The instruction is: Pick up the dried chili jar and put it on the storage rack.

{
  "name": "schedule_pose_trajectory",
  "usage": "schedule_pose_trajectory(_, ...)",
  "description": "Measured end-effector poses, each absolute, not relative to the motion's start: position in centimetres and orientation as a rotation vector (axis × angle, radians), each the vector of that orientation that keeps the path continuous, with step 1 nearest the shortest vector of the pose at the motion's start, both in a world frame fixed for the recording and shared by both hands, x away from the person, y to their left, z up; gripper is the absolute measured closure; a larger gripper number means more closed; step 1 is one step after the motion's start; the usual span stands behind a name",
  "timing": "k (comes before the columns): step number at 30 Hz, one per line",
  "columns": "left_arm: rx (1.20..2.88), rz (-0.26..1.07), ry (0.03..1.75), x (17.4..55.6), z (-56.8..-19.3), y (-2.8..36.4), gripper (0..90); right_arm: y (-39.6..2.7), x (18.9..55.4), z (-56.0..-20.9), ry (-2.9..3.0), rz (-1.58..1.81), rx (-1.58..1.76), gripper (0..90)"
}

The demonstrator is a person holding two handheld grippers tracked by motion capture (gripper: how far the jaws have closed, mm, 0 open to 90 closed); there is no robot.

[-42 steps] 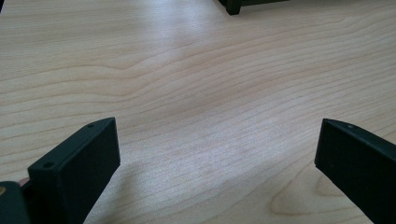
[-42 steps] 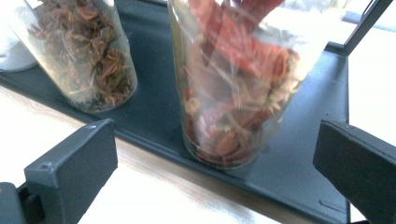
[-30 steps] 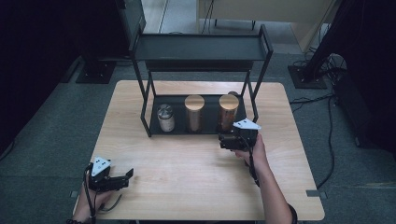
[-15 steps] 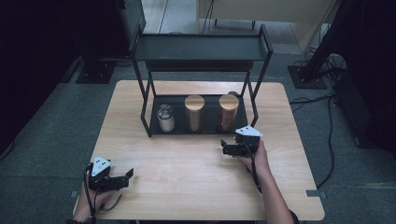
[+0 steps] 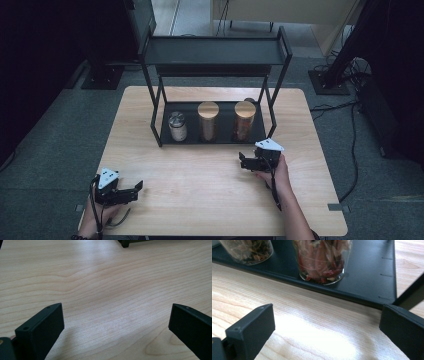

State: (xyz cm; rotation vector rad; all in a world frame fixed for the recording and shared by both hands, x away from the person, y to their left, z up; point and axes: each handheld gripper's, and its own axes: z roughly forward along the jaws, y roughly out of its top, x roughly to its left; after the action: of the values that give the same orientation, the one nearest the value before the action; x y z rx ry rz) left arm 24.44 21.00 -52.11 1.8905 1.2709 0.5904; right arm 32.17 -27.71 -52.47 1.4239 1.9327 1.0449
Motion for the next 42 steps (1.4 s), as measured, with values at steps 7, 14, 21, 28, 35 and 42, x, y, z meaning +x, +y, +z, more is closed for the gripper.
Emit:
schedule_pose_trajectory(7, 1.893, 0.591, 1.271, 24.4, -52.1, 21.0, 0.4, -28.4, 31.6, -52.5, 1.926, 1.04, 1.438, 0.1)
schedule_pose_trajectory(14, 1.892, 0.593, 1.272, 24.4, -52.1, 21.0, 0.4, -29.2, 30.9, -52.5, 1.919, 1.033, 1.454, 0.2)
schedule_pose_trajectory(21, 1.892, 0.596, 1.274, 24.4, -52.1, 20.9, 0.4, -30.1, 30.2, -52.6, 1.909, 1.027, 1.462, 0.4)
schedule_pose_trajectory(28, 1.891, 0.597, 1.274, 24.5, -52.1, 20.9, 0.4, -31.1, 29.5, -52.6, 1.897, 1.021, 1.471, 0.4)
schedule_pose_trajectory(35, 1.89, 0.596, 1.276, 24.5, -52.1, 21.0, 0.4, -31.9, 29.0, -52.6, 1.894, 1.006, 1.475, 0.6)
schedule_pose_trajectory(42, 1.891, 0.596, 1.277, 24.5, -52.1, 21.0, 0.4, -32.7, 28.5, -52.6, 1.862, 1.002, 1.498, 2.6)
